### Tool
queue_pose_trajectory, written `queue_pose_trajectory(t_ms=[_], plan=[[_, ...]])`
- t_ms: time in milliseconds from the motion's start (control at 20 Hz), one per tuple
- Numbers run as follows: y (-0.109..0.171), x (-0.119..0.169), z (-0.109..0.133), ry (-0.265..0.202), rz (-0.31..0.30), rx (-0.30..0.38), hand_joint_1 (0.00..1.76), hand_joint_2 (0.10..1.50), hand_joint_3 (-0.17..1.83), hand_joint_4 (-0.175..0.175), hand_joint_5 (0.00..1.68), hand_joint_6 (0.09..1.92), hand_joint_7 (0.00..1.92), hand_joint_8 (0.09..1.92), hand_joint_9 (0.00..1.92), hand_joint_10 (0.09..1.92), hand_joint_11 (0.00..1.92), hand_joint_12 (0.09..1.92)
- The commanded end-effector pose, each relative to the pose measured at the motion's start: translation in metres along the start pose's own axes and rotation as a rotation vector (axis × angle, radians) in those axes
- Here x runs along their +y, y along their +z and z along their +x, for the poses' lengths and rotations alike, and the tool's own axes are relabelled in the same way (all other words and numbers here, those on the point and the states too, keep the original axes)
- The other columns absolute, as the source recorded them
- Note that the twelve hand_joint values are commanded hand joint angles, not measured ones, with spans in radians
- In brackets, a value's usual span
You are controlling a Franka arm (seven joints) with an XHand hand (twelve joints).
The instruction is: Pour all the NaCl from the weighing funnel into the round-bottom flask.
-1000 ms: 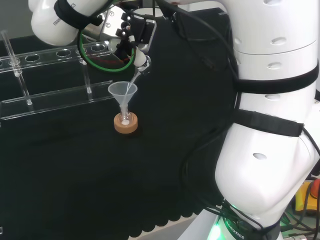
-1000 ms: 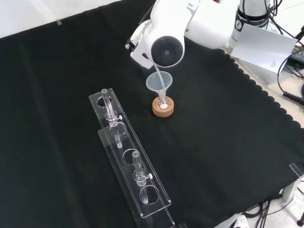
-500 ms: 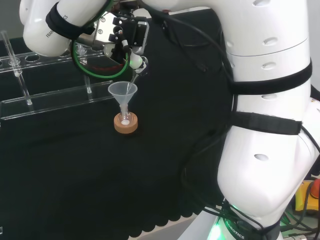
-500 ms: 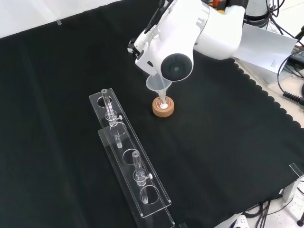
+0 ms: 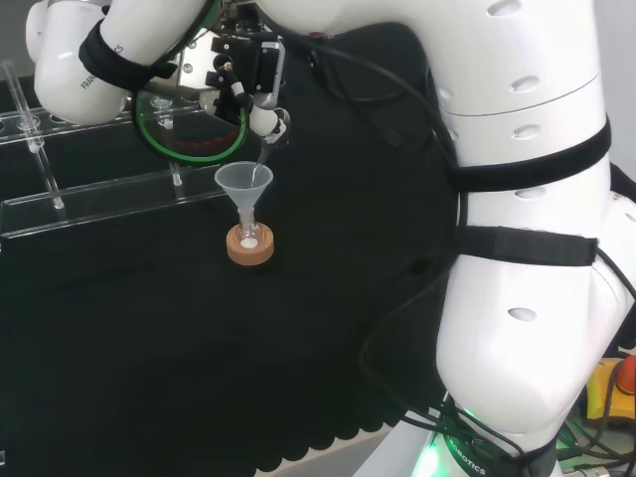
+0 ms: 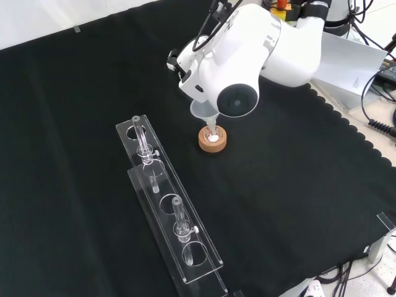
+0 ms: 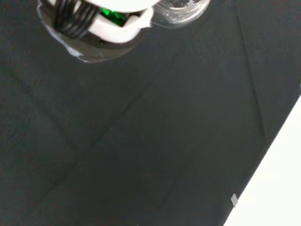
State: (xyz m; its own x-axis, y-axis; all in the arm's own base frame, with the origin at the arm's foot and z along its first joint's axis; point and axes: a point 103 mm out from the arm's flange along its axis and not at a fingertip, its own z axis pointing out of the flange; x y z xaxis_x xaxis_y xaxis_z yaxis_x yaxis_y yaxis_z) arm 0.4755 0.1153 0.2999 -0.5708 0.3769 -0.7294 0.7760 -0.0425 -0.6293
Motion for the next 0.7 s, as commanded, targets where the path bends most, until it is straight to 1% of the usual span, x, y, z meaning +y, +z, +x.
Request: queue_pose_trajectory(t_ms=[50,200,300,700], plan=[[-0.005,-0.001,0.0,0.017,0.02,-0.036,1.12,0.71,0.59,0.163,1.24,0.7,1.31,0.31,1.44,0.09,1.22,0.75],[-0.007,-0.001,0.001,0.021,0.032,-0.051,1.12,0.71,0.59,0.163,1.24,0.7,1.31,0.31,1.44,0.09,1.22,0.75],[-0.009,-0.001,0.002,0.025,0.042,-0.073,1.12,0.71,0.59,0.162,1.24,0.7,1.31,0.31,1.44,0.09,1.22,0.75],[-0.017,-0.003,0.004,0.04,0.053,-0.126,1.12,0.71,0.59,0.161,1.24,0.7,1.31,0.3,1.44,0.09,1.23,0.75]])
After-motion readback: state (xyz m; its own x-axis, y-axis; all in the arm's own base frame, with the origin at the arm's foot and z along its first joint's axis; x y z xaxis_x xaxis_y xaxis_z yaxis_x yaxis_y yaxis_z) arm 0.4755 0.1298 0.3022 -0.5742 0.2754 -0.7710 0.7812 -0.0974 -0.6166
